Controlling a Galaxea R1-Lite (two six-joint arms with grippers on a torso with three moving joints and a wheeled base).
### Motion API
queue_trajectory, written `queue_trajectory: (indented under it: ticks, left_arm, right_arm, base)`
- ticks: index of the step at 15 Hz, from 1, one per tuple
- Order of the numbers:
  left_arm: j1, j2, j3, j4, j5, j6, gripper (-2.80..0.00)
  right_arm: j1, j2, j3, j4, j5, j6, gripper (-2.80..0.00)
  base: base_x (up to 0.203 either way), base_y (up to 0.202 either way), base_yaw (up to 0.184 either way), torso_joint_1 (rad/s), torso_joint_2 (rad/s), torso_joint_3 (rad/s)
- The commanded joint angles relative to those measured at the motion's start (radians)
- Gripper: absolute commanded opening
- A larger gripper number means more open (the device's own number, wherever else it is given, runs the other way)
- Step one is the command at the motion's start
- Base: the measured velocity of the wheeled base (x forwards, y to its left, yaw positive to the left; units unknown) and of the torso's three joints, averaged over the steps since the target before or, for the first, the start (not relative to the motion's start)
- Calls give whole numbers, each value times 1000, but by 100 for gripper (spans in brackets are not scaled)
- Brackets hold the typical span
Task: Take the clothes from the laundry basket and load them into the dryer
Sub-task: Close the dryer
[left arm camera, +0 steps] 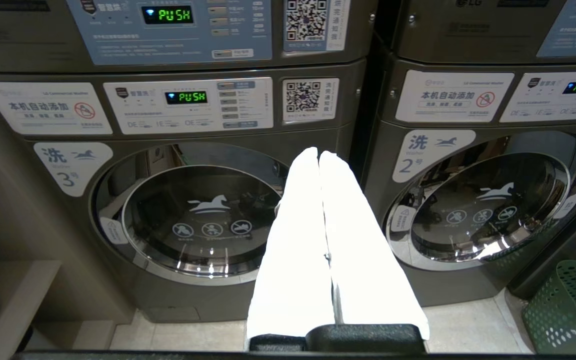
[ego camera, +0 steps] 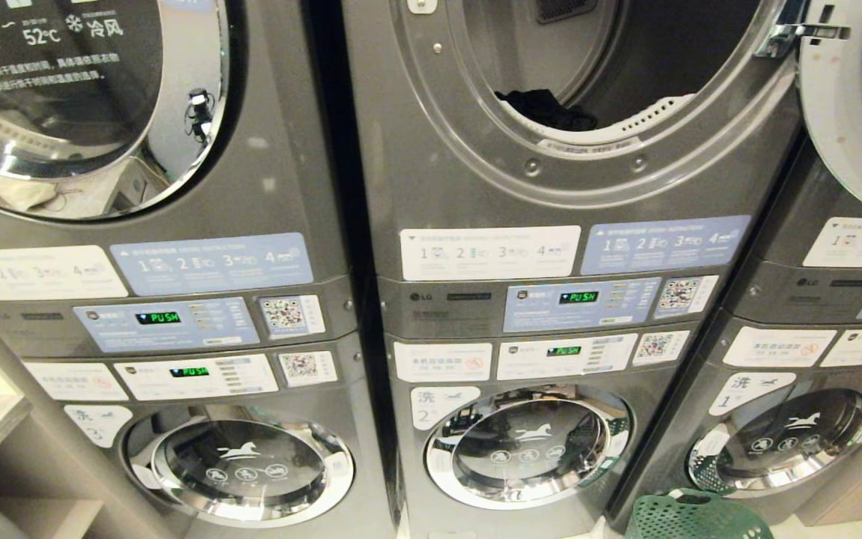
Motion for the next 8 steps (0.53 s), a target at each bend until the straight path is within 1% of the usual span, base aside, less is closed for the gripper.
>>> queue_trajectory:
  ticks: [1, 8]
  left_arm:
    - [0, 0, 0, 0, 1, 0, -280]
    - [0, 0, 0, 0, 0, 0, -280]
  right_arm:
    - [0, 0, 0, -1, 0, 0, -280]
    - [0, 0, 0, -1, 0, 0, -280]
  base:
    - [0, -196, 1, 10, 5, 6]
    - [0, -196, 2, 4, 3, 1]
